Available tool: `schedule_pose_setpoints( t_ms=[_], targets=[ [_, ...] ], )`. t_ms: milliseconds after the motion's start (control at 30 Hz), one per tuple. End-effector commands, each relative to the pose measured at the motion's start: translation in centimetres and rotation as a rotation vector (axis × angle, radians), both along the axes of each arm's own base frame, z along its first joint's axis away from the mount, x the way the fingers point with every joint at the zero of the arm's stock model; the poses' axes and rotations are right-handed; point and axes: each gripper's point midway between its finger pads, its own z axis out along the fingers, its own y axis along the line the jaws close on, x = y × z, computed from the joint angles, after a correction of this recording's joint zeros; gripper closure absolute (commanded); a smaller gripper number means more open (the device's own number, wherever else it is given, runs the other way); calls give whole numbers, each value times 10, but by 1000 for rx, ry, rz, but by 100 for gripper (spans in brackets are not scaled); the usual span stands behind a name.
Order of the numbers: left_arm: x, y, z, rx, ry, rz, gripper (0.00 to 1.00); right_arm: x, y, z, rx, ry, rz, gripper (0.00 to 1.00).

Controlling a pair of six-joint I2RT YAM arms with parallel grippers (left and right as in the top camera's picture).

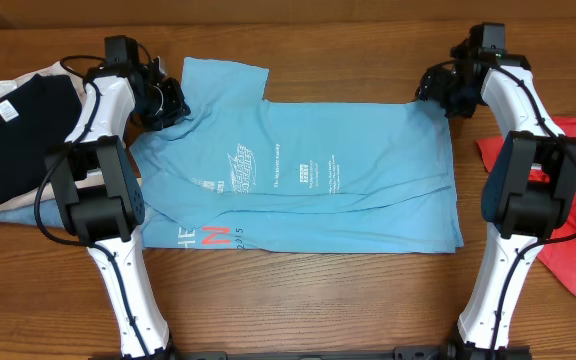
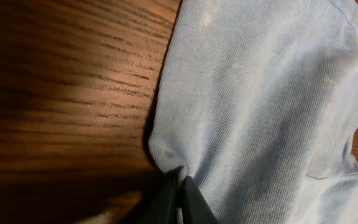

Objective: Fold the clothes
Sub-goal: 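Grasp the far shoulder corners of the shirt with both grippers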

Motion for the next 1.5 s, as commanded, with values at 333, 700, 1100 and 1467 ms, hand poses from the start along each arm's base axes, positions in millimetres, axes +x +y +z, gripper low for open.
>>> schedule_pose_setpoints(
  t_ms=[333,700,1100,1467],
  targets=[
    [-2,1,12,-7,-5,8,95,8,-10,-9,-40,-11,-29,28],
    [-2,1,12,-7,-3,8,95,1,-9,-25,-33,36,-32,61],
    [-2,3,18,-6,-11,7,96,-9,-25,-28,-107,81,-75,92],
    [2,6,80,48,-145,-46,96,-8,-44,7,-121,93,-113,96]
  ],
)
